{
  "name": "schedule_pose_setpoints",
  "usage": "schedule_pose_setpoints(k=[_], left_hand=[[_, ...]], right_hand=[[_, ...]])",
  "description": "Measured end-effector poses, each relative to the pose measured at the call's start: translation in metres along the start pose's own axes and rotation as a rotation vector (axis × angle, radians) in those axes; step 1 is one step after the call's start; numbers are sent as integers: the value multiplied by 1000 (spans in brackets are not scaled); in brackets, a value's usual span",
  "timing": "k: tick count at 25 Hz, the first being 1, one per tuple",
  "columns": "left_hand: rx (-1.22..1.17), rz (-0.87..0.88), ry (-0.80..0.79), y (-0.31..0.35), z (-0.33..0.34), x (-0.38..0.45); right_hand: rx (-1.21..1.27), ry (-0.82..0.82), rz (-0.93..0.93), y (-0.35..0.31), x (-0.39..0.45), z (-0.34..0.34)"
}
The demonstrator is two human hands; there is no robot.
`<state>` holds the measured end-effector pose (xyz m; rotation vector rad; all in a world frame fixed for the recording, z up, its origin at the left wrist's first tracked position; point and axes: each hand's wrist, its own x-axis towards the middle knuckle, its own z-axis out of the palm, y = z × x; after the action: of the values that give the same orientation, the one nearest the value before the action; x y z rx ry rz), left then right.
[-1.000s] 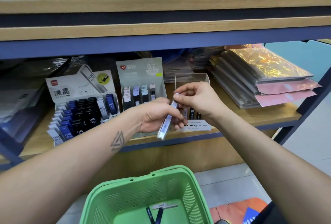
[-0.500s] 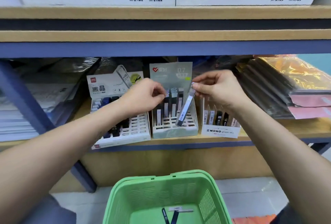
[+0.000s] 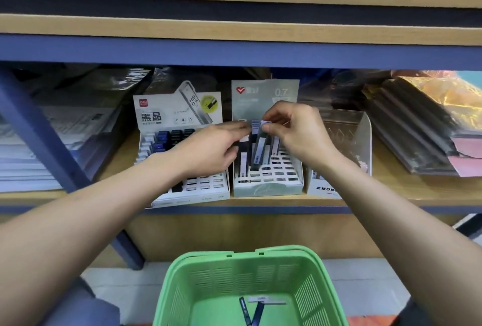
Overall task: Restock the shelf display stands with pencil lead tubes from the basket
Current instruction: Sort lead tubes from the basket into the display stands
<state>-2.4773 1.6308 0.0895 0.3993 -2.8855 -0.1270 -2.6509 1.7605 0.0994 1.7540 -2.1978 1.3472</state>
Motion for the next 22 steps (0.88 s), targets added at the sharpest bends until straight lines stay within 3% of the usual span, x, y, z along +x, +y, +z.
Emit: schedule_pose_setpoints(k=[11,16,22], left_hand=[[7,34,-48,-2,-1,-4],[15,47,-83,-6,-2,-5],[42,63,-86,-11,-1,-9]], right_hand=[[69,-129,1,-7,4,1],[-52,-78,20,1,0,13],[-335,-84,-153,2,-3,19]])
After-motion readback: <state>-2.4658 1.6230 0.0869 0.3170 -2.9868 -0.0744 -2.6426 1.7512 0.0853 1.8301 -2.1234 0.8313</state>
